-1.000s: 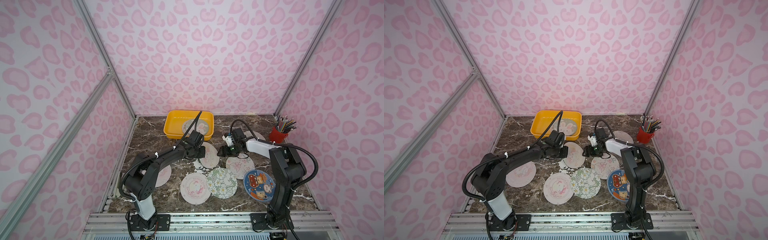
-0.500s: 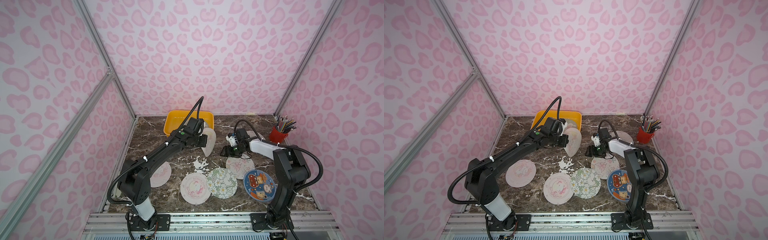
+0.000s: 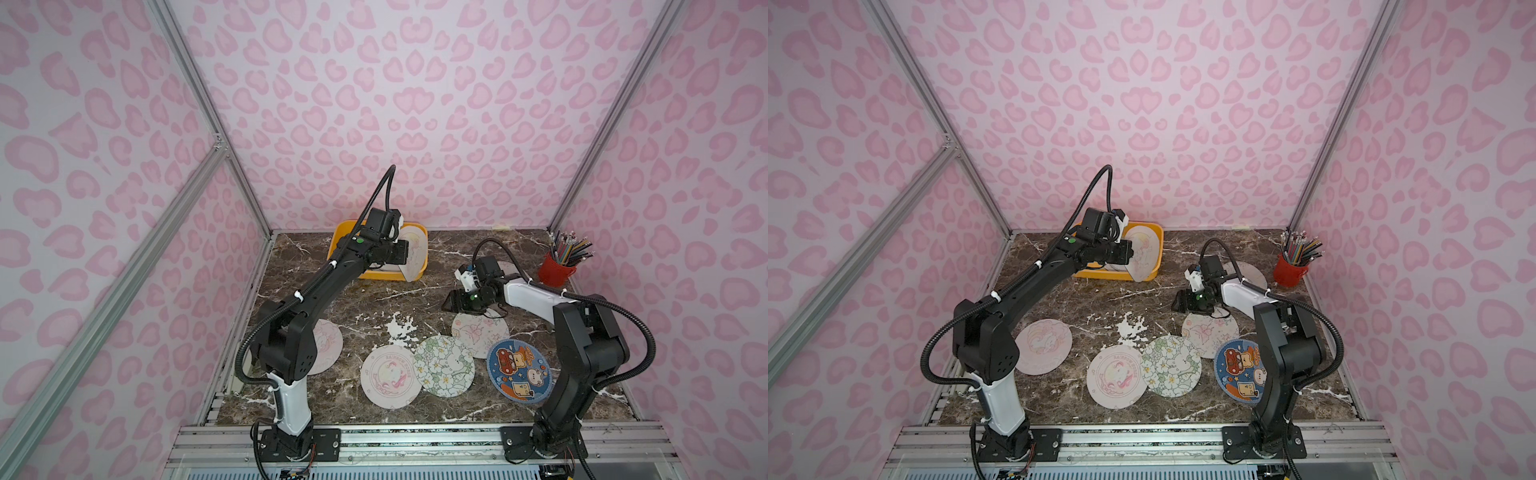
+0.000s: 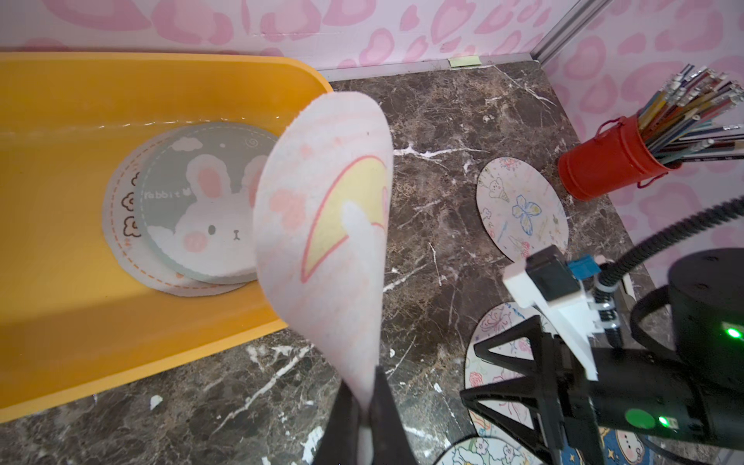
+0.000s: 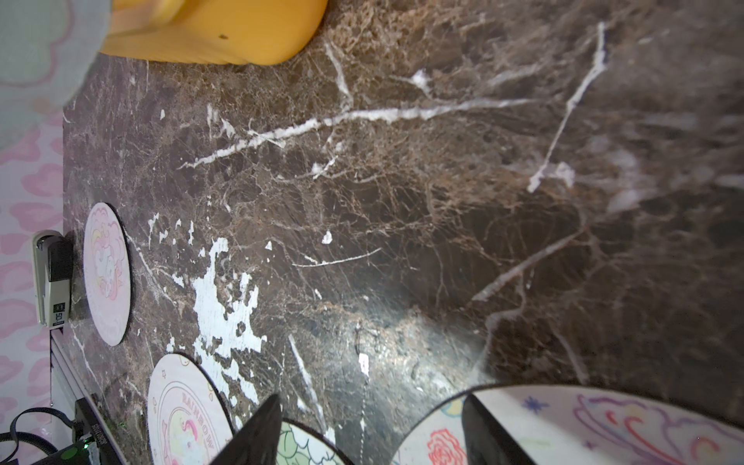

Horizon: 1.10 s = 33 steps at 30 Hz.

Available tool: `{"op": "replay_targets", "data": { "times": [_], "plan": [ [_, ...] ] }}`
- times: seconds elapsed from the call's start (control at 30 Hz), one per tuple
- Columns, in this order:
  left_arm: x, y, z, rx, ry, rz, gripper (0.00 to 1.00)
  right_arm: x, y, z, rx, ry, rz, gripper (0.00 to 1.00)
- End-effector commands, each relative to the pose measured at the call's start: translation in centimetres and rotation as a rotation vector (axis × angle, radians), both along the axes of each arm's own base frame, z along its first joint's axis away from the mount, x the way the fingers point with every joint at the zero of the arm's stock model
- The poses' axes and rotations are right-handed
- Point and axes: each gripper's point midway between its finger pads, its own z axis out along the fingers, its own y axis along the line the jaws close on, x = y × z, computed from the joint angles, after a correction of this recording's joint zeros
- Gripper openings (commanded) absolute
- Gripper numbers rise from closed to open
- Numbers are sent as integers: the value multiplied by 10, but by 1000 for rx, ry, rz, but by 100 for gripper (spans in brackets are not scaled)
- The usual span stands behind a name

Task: Put the coasters into the storage box
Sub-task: Place the coaster in the storage box.

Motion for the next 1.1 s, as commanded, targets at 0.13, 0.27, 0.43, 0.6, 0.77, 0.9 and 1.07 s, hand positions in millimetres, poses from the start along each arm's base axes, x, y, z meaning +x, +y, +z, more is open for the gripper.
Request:
{"op": "replay_targets", "data": {
  "times": [0.13, 0.27, 0.43, 0.6, 0.77, 0.9, 1.07],
  "plan": [
    [43, 7, -11, -48, -41, 5, 2, -1, -3, 6, 13, 0, -6, 72],
    [67, 15, -29, -72, -30, 22, 2, 1, -6, 8, 12, 0, -14, 73],
    [90, 29, -60, -74, 3, 39, 2, 3, -7, 9, 7, 4, -21, 73],
    [104, 47, -92, -28, 34, 63, 2, 5, -7, 11, 5, 4, -28, 73],
    [111, 68, -111, 62, 40, 101, 9, 6, -8, 15, 3, -1, -32, 73],
    [111, 85, -109, 132, 26, 147, 31, 6, -8, 17, 2, -4, -36, 74],
    [106, 98, -96, 166, -2, 193, 65, 4, -10, 18, -1, -12, -47, 74]
  ]
}}
